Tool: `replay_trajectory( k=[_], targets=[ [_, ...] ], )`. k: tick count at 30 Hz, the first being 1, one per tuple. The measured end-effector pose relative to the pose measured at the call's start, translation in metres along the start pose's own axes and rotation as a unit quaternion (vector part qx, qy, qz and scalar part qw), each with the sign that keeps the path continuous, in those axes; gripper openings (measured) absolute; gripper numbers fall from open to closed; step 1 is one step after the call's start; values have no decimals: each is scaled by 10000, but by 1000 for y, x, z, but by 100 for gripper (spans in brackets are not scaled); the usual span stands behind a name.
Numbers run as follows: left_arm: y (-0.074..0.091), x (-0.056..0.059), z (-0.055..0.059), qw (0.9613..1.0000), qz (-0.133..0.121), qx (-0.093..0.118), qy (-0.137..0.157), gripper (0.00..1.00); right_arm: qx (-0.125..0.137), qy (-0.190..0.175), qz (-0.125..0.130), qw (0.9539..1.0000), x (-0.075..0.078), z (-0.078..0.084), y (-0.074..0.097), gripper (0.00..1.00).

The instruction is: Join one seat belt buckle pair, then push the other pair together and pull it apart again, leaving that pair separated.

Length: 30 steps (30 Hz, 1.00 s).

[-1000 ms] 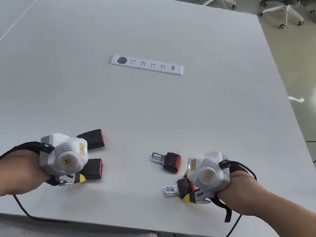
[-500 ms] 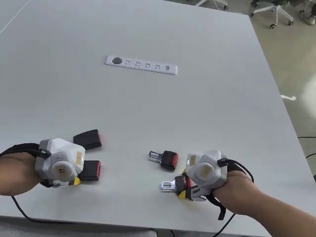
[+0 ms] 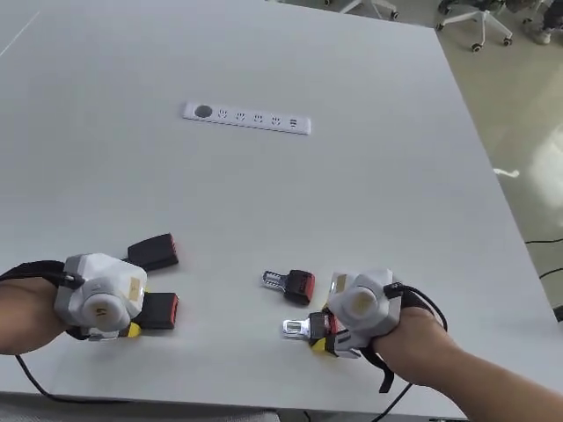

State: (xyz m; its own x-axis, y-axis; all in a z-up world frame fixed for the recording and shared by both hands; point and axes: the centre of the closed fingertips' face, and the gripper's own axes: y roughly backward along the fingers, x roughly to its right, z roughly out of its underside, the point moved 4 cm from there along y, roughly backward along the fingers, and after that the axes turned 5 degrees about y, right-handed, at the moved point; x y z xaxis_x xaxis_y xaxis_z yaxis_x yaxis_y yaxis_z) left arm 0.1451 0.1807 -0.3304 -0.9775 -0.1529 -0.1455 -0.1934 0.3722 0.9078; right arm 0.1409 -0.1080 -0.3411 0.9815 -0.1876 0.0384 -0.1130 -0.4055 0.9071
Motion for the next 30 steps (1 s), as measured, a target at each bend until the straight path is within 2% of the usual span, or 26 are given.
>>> replay_trajectory(
  k=[12, 18, 26, 30],
  targets=[
    [1, -1, 1, 9999, -30, -104, 81, 32, 76, -74, 73, 9999, -3, -12, -5, 38],
    [-1, -1, 1, 9998, 5, -193, 85, 32, 187, -115, 93, 9997, -6, -31, -13, 38],
    [-3, -2, 1, 9997, 63, -223, 97, 32, 358, -55, 53, 9993, -11, -63, -29, 38],
    [-5, -3, 2, 9996, 92, -229, 101, 32, 472, -139, 35, 9988, -10, -78, -35, 38]
  ],
)
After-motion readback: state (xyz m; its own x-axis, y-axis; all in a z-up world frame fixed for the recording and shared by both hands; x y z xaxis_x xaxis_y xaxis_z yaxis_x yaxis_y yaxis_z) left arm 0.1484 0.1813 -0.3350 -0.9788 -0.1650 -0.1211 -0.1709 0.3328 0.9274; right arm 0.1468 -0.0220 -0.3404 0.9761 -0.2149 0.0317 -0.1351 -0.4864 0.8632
